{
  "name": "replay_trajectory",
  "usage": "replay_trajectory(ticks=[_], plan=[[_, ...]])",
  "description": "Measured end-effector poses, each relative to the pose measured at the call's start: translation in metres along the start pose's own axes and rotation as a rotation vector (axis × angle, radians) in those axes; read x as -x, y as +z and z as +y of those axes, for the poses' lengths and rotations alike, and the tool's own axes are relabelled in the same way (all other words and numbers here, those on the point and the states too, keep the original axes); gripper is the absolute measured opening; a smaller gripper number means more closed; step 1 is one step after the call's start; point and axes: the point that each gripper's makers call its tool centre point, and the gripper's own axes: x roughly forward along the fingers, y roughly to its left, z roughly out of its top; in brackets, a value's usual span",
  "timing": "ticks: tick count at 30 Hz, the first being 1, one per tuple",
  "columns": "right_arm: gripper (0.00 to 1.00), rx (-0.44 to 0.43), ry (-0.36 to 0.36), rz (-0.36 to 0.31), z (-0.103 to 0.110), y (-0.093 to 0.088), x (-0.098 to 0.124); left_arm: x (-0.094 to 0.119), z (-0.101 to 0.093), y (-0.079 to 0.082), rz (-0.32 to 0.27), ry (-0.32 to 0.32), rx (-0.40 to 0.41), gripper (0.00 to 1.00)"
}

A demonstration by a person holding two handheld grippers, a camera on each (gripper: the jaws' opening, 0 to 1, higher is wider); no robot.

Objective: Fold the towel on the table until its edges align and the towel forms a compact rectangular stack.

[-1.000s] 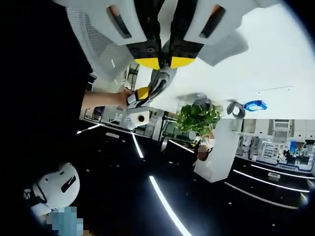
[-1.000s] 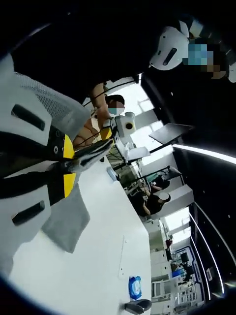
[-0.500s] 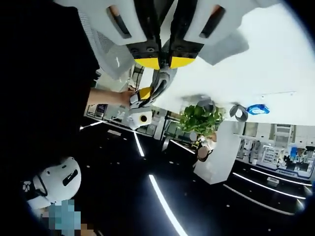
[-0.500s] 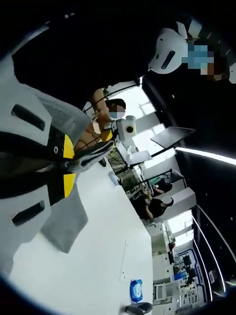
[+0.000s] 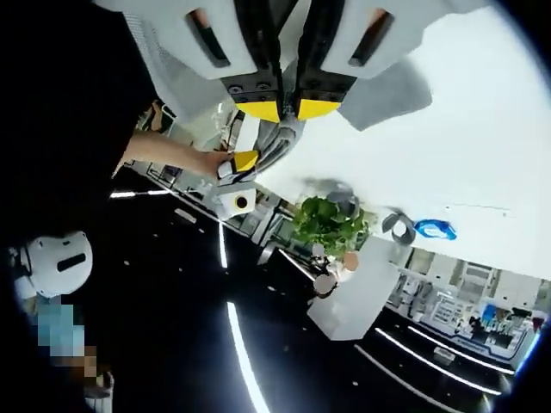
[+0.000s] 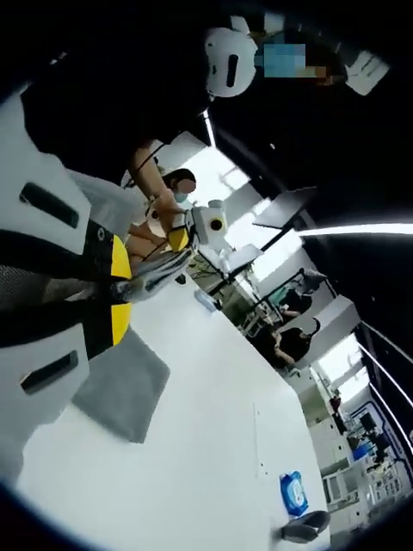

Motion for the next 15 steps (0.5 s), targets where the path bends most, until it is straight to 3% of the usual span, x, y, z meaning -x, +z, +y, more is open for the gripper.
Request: replay_trajectory(ticks=[7, 15], plan=[[0.04, -0.209, 0.005, 0.019, -0.040, 0.004, -0.007, -0.016, 0.042, -0.003, 0.042, 0.038, 0.067, 0.04], [0.04, -0.310, 0.017, 0.024, -0.065, 0.005, -0.014, -0.023, 0.065, -0.008, 0.056, 0.040, 0.132, 0.04]])
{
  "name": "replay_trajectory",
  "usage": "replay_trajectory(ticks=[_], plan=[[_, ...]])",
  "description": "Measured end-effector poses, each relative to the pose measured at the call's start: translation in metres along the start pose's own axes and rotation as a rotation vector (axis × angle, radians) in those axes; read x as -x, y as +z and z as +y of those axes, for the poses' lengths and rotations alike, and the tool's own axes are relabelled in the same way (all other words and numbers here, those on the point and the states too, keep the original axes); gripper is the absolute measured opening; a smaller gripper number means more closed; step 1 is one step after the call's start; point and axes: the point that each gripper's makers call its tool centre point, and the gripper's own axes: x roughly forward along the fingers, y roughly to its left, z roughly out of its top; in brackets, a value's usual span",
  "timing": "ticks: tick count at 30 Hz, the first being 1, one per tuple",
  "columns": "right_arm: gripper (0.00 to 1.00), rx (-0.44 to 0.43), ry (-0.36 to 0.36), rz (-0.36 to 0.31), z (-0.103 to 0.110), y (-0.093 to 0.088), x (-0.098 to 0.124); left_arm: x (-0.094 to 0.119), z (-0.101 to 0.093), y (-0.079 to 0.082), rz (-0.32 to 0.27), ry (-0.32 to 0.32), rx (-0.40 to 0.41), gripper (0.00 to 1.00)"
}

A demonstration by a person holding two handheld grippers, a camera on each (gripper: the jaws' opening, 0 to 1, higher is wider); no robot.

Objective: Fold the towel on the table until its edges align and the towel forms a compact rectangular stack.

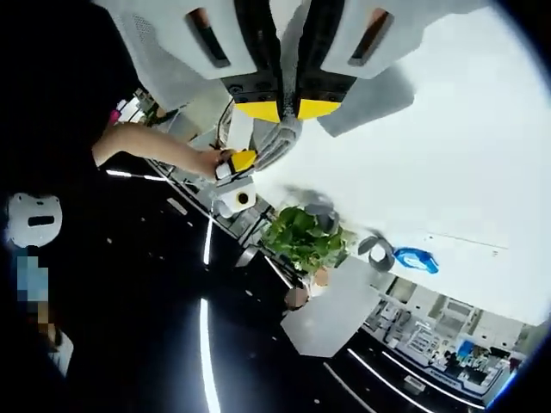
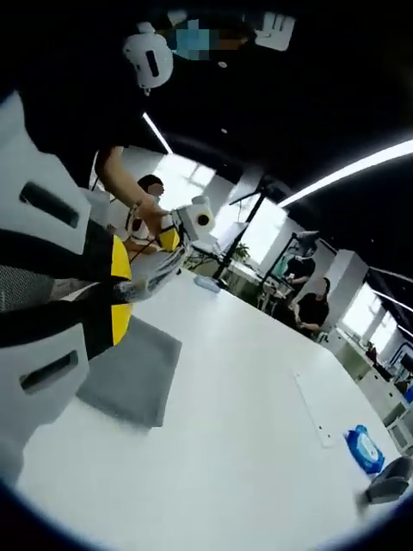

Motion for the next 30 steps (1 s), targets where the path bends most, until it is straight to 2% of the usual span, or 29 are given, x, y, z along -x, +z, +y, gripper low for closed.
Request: replay_trajectory(ticks=[4, 7, 10, 16, 19, 21, 26, 28, 30], plan=[[0.04, -0.039, -0.019, 0.015, -0.019, 0.001, -0.005, -0.006, 0.018, -0.007, 0.028, 0.010, 0.048, 0.04], [0.04, -0.108, -0.035, 0.036, -0.039, 0.000, -0.008, -0.012, 0.038, -0.018, 0.084, 0.023, 0.080, 0.04], [0.04, -0.160, -0.061, 0.049, -0.056, 0.000, -0.013, -0.019, 0.053, -0.020, 0.100, 0.041, 0.089, 0.04], [0.05, -0.152, -0.143, 0.027, -0.083, -0.003, -0.021, -0.026, 0.082, -0.037, 0.161, 0.156, 0.053, 0.04], [0.05, -0.084, -0.225, 0.027, -0.098, -0.008, -0.025, -0.028, 0.095, -0.047, 0.203, 0.217, -0.016, 0.04], [0.05, -0.030, -0.248, 0.029, -0.102, -0.010, -0.028, -0.029, 0.099, -0.051, 0.225, 0.241, -0.060, 0.04], [0.05, 0.134, -0.319, -0.008, -0.109, -0.005, -0.030, -0.029, 0.110, -0.049, 0.226, 0.300, -0.156, 0.04], [0.05, 0.255, -0.365, 0.000, -0.111, -0.005, -0.031, -0.029, 0.112, -0.049, 0.233, 0.319, -0.245, 0.04], [0.06, 0.424, -0.438, 0.027, -0.116, -0.004, -0.031, -0.031, 0.111, -0.050, 0.249, 0.328, -0.369, 0.05]])
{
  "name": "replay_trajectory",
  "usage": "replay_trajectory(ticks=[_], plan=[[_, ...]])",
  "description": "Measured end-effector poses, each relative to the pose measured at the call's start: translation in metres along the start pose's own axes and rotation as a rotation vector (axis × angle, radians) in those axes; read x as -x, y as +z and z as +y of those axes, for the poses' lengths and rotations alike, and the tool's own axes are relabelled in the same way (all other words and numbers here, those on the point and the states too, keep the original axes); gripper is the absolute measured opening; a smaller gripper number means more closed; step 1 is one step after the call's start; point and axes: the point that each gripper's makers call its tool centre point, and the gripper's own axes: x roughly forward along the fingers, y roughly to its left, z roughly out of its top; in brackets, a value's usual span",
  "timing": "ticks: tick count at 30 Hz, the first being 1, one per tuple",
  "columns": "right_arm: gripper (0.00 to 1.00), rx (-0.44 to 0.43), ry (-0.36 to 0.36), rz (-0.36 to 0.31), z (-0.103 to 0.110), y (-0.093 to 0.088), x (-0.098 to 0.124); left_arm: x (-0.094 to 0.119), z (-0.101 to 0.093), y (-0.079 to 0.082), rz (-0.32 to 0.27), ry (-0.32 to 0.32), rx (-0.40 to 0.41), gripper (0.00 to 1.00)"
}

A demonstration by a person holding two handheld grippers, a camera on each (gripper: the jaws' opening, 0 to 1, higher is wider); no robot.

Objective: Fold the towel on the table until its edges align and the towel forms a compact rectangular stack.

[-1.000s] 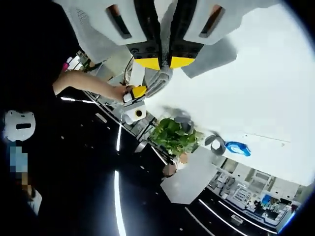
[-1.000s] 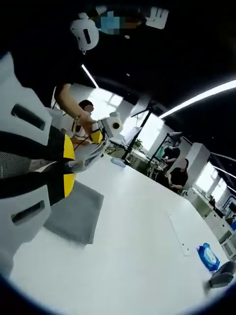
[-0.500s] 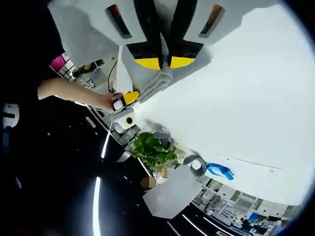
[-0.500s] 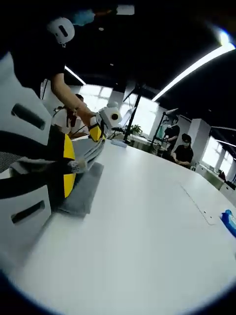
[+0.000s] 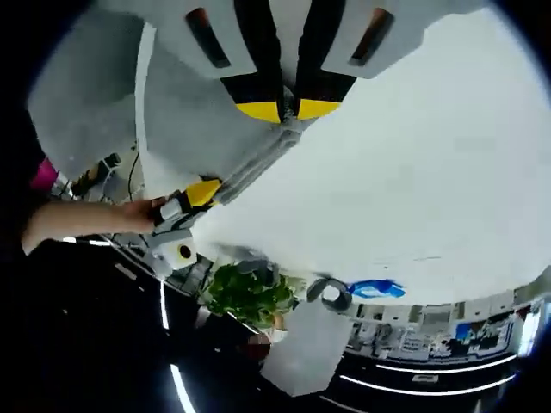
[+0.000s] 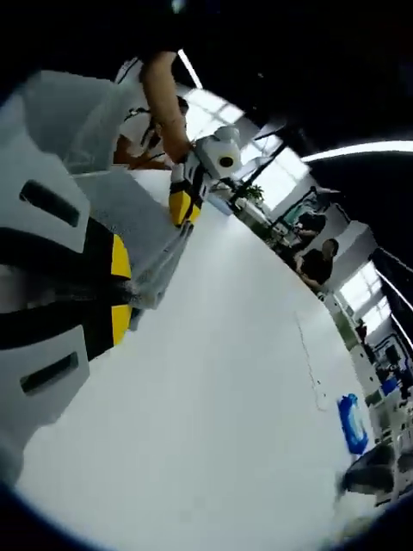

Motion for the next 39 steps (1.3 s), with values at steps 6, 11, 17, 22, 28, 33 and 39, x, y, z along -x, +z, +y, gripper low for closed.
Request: replay_trajectory(ticks=[6, 11, 17, 22, 28, 33, 39], plan=[[0.16, 0.304, -0.194, 0.052, -0.007, 0.002, -0.003, -0.002, 0.004, 0.002, 0.049, 0.170, -0.464, 0.12], [0.21, 0.340, -0.239, 0.047, -0.009, 0.003, -0.001, 0.000, 0.009, -0.003, 0.033, 0.187, -0.313, 0.13], [0.23, 0.346, -0.293, -0.044, -0.006, 0.023, 0.022, 0.016, 0.006, 0.016, -0.062, 0.165, -0.093, 0.21], [0.27, 0.339, -0.209, -0.145, 0.042, 0.037, 0.047, 0.042, -0.035, 0.027, -0.086, 0.101, -0.164, 0.23], [0.28, 0.366, -0.120, 0.020, 0.083, -0.015, 0.031, 0.040, -0.071, -0.006, 0.063, 0.078, -0.209, 0.23], [0.31, 0.452, -0.127, 0.133, 0.084, -0.049, 0.019, 0.024, -0.086, -0.028, 0.162, 0.034, -0.323, 0.21], [0.31, 0.402, -0.138, 0.130, 0.074, -0.054, 0.018, 0.024, -0.078, -0.038, 0.156, 0.026, -0.235, 0.21]])
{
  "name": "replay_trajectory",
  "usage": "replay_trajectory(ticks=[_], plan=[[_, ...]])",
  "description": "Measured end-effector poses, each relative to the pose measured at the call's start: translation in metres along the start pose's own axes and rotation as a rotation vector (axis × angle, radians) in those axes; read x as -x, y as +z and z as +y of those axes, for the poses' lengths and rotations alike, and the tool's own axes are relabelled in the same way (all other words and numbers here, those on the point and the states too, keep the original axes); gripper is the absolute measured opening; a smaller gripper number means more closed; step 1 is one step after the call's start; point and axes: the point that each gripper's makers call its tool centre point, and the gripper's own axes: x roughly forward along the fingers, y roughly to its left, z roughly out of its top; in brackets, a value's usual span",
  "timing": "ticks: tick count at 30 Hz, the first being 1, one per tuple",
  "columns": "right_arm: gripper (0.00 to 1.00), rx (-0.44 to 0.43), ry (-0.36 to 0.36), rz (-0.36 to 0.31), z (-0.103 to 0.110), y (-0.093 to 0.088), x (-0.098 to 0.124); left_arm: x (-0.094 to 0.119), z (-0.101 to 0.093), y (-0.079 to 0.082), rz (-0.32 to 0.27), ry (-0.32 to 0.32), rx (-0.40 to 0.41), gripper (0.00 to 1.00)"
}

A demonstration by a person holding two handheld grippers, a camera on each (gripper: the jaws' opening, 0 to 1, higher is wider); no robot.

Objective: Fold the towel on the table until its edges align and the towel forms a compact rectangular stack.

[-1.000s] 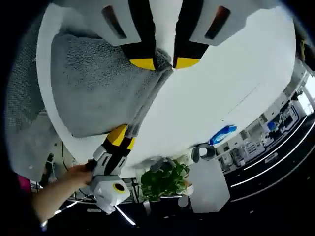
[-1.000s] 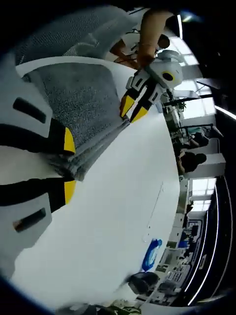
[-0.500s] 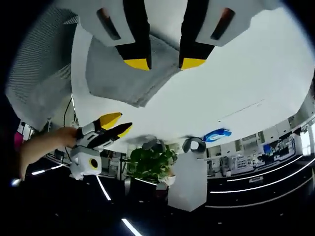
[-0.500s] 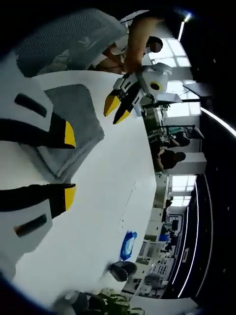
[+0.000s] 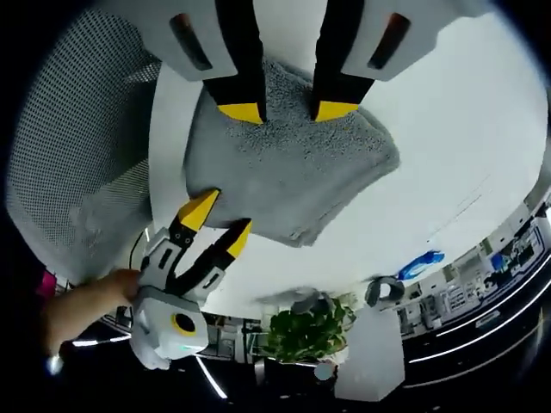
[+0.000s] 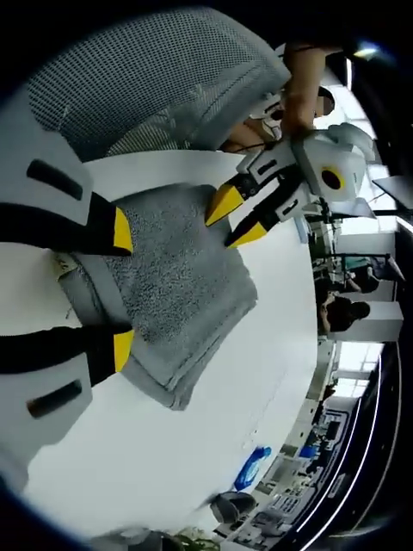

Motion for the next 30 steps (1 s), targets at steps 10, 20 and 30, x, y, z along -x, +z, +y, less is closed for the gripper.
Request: replay_trajectory(ticks=[10, 20, 30], plan=[[0.31, -0.028, 0.001, -0.003, -0.014, 0.002, -0.006, -0.012, 0.016, 0.005, -0.007, -0.027, 0.073, 0.20], [0.30, -0.033, -0.029, 0.004, -0.067, 0.017, -0.025, -0.043, 0.060, 0.027, 0.022, -0.061, 0.074, 0.20], [0.30, -0.080, -0.005, -0.028, -0.089, 0.022, -0.031, -0.053, 0.077, 0.033, 0.002, -0.039, 0.068, 0.20]])
